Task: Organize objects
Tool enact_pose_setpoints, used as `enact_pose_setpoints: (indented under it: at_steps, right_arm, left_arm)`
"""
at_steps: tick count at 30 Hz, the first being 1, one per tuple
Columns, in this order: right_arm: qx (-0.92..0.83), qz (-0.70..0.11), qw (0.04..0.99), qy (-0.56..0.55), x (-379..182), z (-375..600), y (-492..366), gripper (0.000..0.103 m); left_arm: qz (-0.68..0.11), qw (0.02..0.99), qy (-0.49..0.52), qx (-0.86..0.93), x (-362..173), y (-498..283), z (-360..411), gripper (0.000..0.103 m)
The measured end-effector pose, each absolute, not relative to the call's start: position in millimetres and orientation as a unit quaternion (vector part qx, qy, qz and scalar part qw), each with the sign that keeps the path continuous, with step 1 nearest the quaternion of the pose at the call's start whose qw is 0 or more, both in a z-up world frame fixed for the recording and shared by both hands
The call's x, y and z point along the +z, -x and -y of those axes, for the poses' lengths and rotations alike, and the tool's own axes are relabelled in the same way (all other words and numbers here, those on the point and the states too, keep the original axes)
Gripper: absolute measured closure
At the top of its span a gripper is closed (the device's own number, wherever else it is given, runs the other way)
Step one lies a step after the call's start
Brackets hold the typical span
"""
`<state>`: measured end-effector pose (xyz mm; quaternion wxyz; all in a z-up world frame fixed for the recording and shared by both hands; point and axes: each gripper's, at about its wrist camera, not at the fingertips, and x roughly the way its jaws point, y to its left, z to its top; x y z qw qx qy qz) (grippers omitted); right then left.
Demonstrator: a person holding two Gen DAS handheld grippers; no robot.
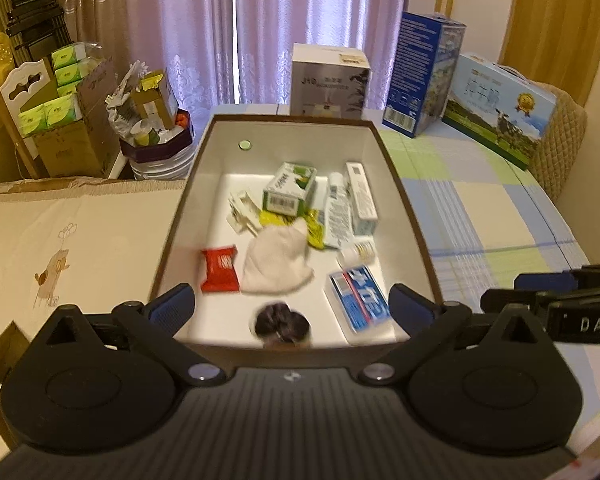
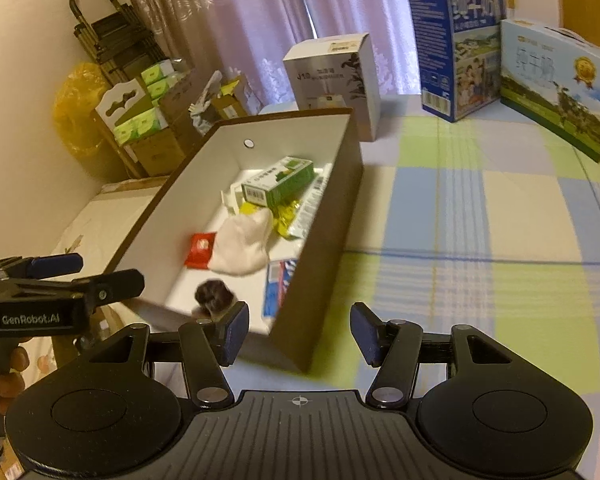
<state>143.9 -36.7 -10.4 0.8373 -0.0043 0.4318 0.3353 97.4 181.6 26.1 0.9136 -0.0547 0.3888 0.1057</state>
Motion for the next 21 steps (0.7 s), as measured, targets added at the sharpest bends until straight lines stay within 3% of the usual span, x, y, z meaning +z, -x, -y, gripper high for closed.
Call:
enact_pose_setpoints:
  at_steps: [21]
  right_arm:
    - [0.317, -0.430, 0.845, 0.013, -5.0, 167.3, -50.9, 0.049]
  left_arm:
    - [-0.411, 0.906, 0.054, 0.088, 16.7, -4.8, -50.1, 0.001]
